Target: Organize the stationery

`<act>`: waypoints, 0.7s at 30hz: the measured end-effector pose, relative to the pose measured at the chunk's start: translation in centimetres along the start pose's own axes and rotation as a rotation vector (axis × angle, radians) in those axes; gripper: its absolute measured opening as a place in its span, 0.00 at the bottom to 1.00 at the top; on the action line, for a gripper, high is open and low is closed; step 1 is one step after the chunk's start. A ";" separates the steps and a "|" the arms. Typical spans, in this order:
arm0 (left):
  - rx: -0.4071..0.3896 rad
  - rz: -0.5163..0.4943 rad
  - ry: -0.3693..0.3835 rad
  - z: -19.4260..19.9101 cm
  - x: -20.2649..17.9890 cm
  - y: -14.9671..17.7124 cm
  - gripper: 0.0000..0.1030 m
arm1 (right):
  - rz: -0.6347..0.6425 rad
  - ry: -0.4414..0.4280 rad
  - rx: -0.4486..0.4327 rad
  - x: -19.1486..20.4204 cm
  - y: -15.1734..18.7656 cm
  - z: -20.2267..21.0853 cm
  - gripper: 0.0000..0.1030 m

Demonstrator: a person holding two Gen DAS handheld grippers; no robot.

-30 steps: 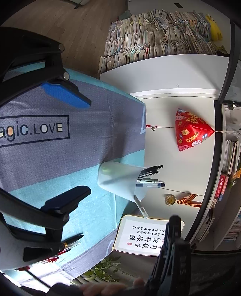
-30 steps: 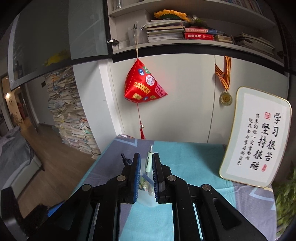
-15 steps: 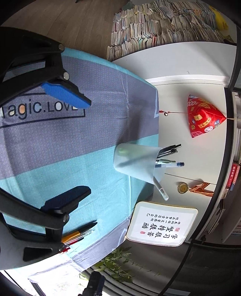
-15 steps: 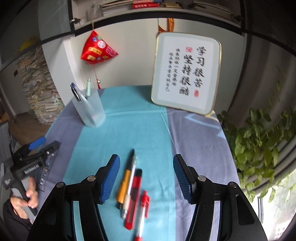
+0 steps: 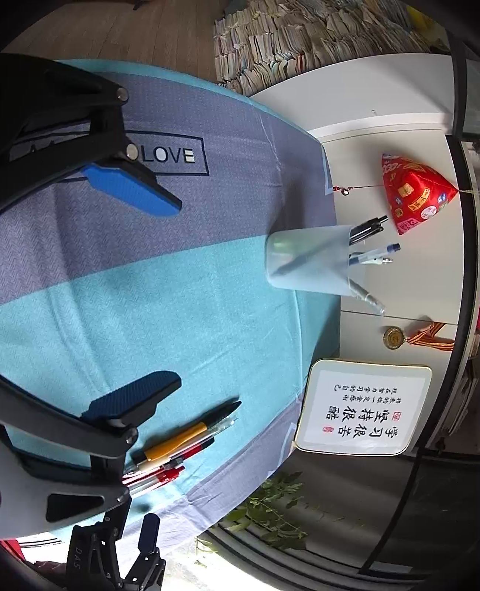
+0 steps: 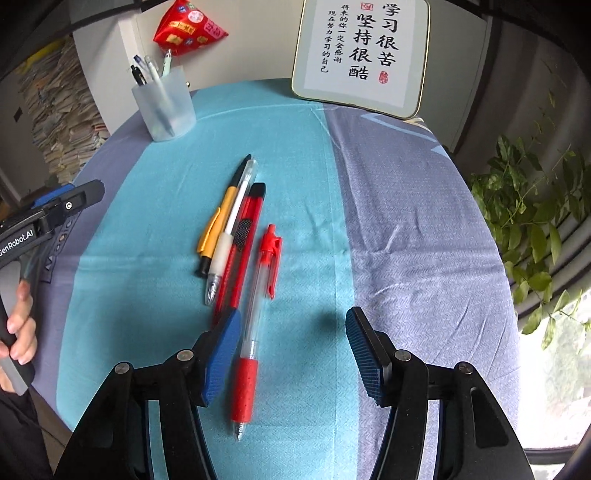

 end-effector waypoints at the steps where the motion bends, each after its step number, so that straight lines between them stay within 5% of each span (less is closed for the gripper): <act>1: 0.009 -0.009 0.000 -0.2 -0.3 0.2 0.82 | 0.004 0.008 0.004 0.0 0.1 -0.1 0.59; 9: 0.057 -0.051 0.013 -1.2 -1.6 1.1 0.82 | 0.039 0.020 -0.006 0.0 0.4 0.1 0.57; 15: 0.081 -0.033 0.031 -2.0 -1.8 1.4 0.82 | 0.036 0.015 -0.011 0.6 0.2 0.1 0.38; 17: 0.103 -0.010 0.035 -2.6 -1.8 1.6 0.82 | 0.062 0.004 -0.010 1.5 0.1 0.0 0.20; 21: 0.109 -0.013 0.038 -2.6 -2.1 1.6 0.82 | 0.110 0.021 -0.025 2.6 0.2 0.1 0.11</act>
Point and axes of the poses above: each gripper's, at about its wrist camera, not at the fingertips, and z roughly against the way its jaws point, x to its left, y to its underside, the point moved 2 cm from there along -z, roughly the way its jaws point, and after that the axes turned 14 degrees about -x, right-handed, at the moved point
